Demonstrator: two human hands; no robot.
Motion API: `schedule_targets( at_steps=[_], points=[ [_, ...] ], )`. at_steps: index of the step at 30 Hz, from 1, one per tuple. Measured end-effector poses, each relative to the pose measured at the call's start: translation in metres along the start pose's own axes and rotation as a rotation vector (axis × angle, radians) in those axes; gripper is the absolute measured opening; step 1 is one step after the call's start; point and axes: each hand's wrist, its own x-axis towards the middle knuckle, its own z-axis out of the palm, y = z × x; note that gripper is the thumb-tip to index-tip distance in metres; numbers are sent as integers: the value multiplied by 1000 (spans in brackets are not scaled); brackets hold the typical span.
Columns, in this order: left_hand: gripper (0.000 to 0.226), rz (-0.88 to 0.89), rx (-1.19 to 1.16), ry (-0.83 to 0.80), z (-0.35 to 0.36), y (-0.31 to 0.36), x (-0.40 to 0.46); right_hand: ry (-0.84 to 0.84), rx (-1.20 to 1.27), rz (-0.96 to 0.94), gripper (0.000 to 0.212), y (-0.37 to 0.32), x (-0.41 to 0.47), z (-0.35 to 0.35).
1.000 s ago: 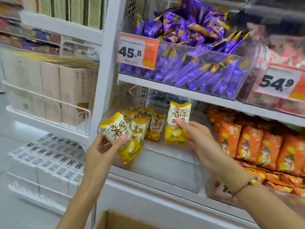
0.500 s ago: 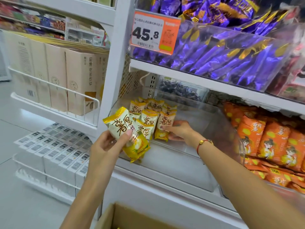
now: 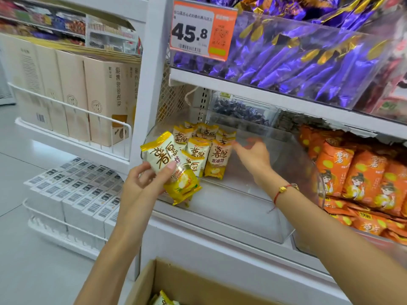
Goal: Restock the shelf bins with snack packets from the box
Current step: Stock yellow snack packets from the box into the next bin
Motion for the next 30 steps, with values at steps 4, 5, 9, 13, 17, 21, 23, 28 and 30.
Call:
schedule_targets(
  at_steps=[4, 5, 9, 13, 17, 21, 23, 28, 30],
  points=[
    [64, 94, 155, -79, 16, 0, -5, -334, 227, -268, 24, -43, -61, -32],
    [64, 129, 207, -119, 21, -1, -6, -463, 206, -301, 31, -51, -76, -39],
    [57, 259, 386, -271, 32, -2, -10, -634, 190, -396, 24, -56, -102, -51],
    [57, 480, 666, -231, 27, -8, -6, -325, 233, -346, 18, -43, -80, -59],
    [55, 645, 1061, -215, -1, -39, 1, -117, 141, -219, 28, -20, -45, -60],
    [56, 668, 1129, -271, -12, -51, 4, -251, -54, -166, 31, -8, -23, -36],
    [56, 657, 1121, -276, -12, -50, 5, -272, -140, -163, 30, -4, -15, -19],
    [59, 643, 1119, -281, -13, -52, 4, -361, -178, -142, 60, 5, -6, 8],
    [60, 650, 1118, -278, -12, -52, 3, -335, -240, -202, 72, 7, -5, 7]
  ],
)
